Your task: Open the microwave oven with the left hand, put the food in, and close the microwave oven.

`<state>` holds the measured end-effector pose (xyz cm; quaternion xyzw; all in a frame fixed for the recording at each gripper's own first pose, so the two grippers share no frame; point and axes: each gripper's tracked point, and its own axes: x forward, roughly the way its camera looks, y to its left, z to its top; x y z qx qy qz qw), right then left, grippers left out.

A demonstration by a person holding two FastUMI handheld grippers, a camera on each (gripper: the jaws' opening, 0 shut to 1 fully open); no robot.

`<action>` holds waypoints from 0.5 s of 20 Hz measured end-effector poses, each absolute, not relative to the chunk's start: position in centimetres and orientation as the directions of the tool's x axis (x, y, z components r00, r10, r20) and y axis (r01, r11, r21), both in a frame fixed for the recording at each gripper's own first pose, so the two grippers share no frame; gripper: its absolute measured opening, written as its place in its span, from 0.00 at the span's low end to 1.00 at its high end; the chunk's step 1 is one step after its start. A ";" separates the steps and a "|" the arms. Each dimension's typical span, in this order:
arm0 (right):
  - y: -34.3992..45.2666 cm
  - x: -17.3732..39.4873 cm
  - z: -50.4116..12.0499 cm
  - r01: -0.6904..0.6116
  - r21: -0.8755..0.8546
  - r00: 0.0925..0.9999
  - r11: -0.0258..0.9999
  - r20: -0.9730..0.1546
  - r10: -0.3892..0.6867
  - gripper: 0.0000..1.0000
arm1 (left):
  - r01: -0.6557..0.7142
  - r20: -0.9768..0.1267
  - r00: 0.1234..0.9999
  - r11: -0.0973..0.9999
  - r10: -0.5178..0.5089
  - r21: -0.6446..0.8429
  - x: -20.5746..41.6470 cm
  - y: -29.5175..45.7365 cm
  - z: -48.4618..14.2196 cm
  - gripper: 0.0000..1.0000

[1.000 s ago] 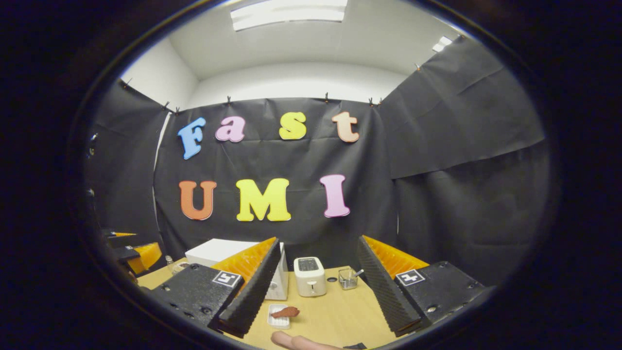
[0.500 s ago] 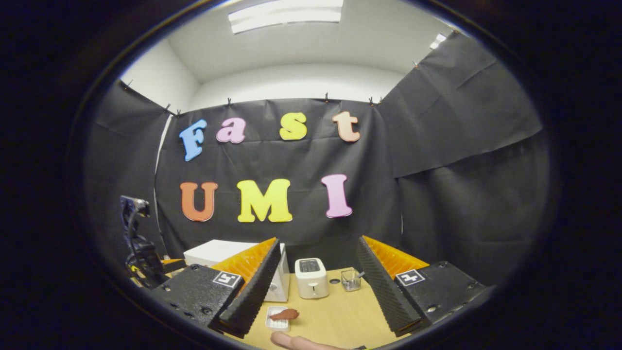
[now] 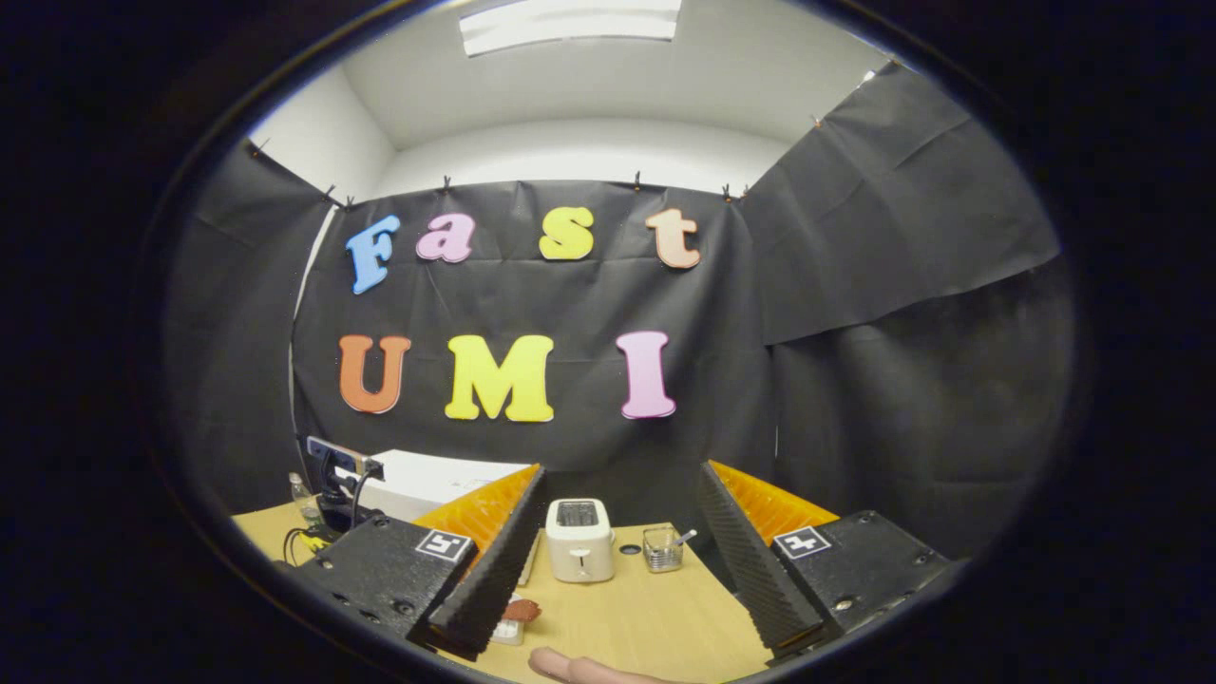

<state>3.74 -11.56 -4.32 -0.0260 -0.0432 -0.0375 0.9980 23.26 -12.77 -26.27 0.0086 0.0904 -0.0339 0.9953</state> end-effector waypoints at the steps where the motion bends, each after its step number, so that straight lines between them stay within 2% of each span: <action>1: -12.0 4.1 -4.9 0.080 -0.057 0.994 0.995 0.083 -0.075 0.89 | 0.078 -0.183 0.980 0.997 -0.078 -0.009 23.9 -13.3 -26.9 0.92; 2: -12.3 4.5 -5.4 0.082 -0.064 0.994 0.995 0.075 -0.077 1.00 | 0.085 -0.183 0.979 0.996 -0.089 -0.029 24.5 -13.9 -27.3 0.93; 3: -12.7 4.9 -6.0 0.085 -0.065 0.995 0.994 0.065 -0.081 0.90 | 0.080 -0.182 0.980 0.996 -0.085 -0.034 25.0 -14.1 -27.6 0.92; 4: -13.0 5.3 -6.5 0.086 -0.061 0.995 0.994 0.053 -0.082 1.00 | 0.076 -0.182 0.980 0.997 -0.080 -0.028 25.7 -14.3 -28.0 0.93; 6: -13.5 5.9 -7.4 0.078 -0.053 0.997 0.996 0.034 -0.076 1.00 | 0.076 -0.181 0.981 0.997 -0.076 -0.009 27.1 -14.7 -29.0 0.93; 7: -13.8 6.1 -7.6 0.079 -0.050 0.996 0.996 0.032 -0.078 0.90 | 0.096 -0.183 0.978 0.995 -0.096 -0.012 27.5 -15.2 -29.5 0.88; 8: -14.1 6.3 -7.7 0.082 -0.050 0.996 0.995 0.037 -0.080 1.00 | 0.103 -0.182 0.978 0.995 -0.104 -0.016 27.9 -15.5 -29.8 0.82; 9: -14.4 6.4 -7.9 0.087 -0.053 0.995 0.995 0.045 -0.085 1.00 | 0.100 -0.177 0.979 0.995 -0.101 -0.013 28.3 -15.4 -29.9 0.71; 10: -14.6 6.5 -7.8 0.091 -0.054 0.995 0.994 0.052 -0.088 1.00 | 0.092 -0.167 0.981 0.996 -0.093 -0.016 28.8 -15.2 -29.9 0.66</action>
